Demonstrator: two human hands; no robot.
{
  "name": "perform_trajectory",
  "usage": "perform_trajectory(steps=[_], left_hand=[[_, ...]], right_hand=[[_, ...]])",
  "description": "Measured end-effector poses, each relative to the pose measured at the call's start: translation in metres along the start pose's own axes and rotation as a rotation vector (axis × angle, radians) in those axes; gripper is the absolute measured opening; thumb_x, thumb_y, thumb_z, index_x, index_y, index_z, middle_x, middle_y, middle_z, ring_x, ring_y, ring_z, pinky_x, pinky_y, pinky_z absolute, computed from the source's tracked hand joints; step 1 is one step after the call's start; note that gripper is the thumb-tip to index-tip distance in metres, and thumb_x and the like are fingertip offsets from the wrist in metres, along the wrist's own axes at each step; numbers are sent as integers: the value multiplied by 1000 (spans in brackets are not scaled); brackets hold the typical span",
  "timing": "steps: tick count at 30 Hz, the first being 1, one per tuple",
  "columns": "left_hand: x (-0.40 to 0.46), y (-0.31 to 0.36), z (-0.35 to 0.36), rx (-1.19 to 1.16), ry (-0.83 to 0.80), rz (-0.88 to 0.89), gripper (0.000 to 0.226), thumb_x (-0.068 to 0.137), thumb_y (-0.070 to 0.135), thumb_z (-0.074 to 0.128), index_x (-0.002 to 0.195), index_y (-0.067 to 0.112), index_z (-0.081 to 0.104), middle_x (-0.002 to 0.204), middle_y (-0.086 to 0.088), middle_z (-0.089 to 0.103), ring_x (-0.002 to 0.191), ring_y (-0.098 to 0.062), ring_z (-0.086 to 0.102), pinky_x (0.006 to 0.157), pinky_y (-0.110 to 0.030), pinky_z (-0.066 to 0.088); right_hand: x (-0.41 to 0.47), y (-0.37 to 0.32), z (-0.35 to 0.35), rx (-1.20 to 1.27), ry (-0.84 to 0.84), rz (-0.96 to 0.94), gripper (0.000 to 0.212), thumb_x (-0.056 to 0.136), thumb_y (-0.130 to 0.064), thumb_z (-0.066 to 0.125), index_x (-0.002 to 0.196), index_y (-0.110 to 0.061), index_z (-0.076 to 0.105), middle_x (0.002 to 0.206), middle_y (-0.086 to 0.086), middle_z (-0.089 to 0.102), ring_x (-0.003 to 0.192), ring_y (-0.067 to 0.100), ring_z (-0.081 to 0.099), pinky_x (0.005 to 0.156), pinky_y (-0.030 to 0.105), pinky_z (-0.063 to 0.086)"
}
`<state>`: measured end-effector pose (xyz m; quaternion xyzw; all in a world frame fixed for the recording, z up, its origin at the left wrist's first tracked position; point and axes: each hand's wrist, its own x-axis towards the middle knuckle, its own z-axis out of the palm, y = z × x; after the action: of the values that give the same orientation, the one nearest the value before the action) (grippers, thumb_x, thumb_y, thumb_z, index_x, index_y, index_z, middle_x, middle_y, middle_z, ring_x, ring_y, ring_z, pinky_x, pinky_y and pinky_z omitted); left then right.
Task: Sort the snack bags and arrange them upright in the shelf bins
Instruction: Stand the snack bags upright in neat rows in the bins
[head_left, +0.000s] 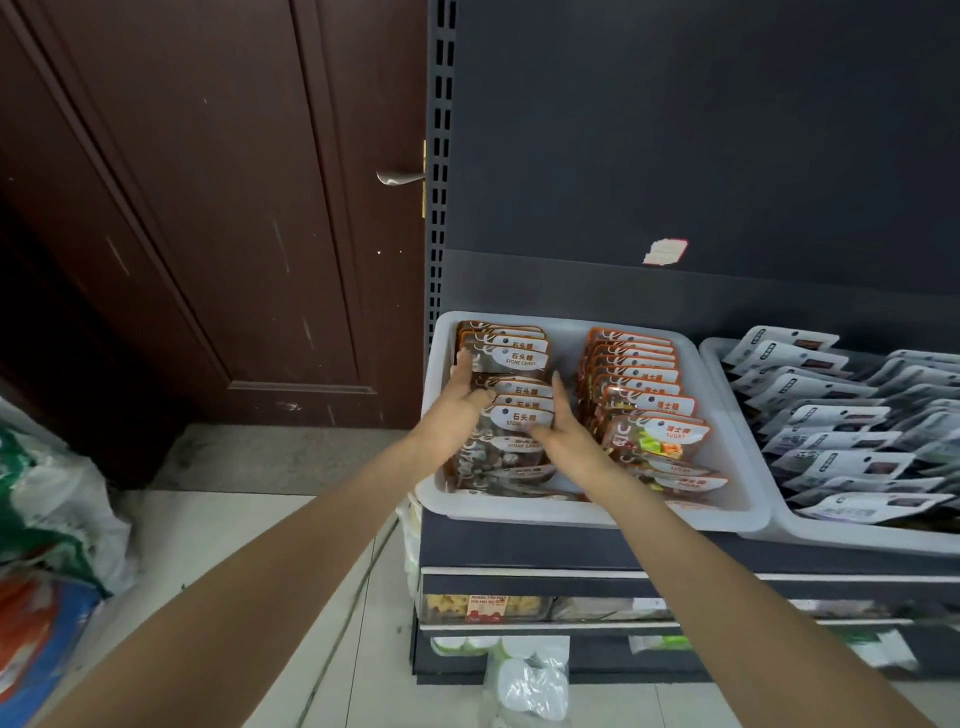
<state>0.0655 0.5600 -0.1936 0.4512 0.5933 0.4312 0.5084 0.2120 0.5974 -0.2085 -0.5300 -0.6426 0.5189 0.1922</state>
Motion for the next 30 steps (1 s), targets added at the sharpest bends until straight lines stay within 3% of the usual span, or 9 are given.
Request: perform_trajectory(steps=[3,5,8,13,17,19,22,26,30], left_hand=[[3,0,6,-243,-24,-34,71,96,0,36,152,28,5,152,-1,30,130,-17,41,109,-32,35],[2,-2,4,-138,-41,-8,75,93,-4,38,152,28,5,155,-2,23,136,-19,35,114,-36,30],[0,-2,-9,193,3,100,66,99,2,37,152,23,5,156,9,11,142,-10,19,113,-20,18],[-1,-25,-24,960,-130,188,60,103,23,33,151,13,-1,159,-2,-13,147,-16,-5,120,-30,4],[-15,-20,-22,855,-48,271,58,103,24,34,152,14,5,160,-1,2,147,-13,-5,119,-29,4],[-13,-15,-23,986,-8,326,58,103,26,33,152,14,3,160,-1,0,147,-15,-7,118,-29,2],[-6,-9,-19,1088,-70,176,64,102,32,33,152,13,-4,159,-4,-11,146,-18,-9,117,-30,0],[-15,-9,-16,1156,-110,98,70,100,33,39,151,10,-3,160,-8,-2,147,-20,1,117,-30,3],[-17,-8,-21,1049,-51,139,70,100,35,40,152,14,-2,160,-3,-6,147,-16,-5,117,-29,2]], right_hand=[[-5,2,2,-6,-19,44,80,94,5,44,151,-20,-7,151,6,29,131,12,33,107,26,29],[-6,4,-3,-11,-19,90,81,95,1,46,150,-22,-8,152,4,30,134,19,35,103,26,31],[-1,-1,-6,-68,62,84,79,96,-12,50,151,-23,-6,154,3,27,139,23,31,111,33,28],[6,10,1,-119,5,-14,81,96,-17,50,151,-31,-8,158,3,13,142,20,21,117,43,23],[-17,-1,-3,-50,0,62,67,100,-13,42,151,-24,1,145,-4,32,139,15,28,104,19,25],[-17,-3,-6,-14,50,82,64,101,-14,40,152,-21,2,150,1,32,138,19,31,106,24,28],[-16,-8,4,-95,24,69,72,100,-12,42,151,-20,-8,154,5,26,138,22,33,108,28,28],[-16,3,2,-93,-75,50,81,94,-6,50,152,-29,-2,151,1,32,136,20,34,111,33,29],[-6,2,-16,14,39,122,72,97,-26,50,152,-25,4,157,0,20,143,21,23,117,41,20]])
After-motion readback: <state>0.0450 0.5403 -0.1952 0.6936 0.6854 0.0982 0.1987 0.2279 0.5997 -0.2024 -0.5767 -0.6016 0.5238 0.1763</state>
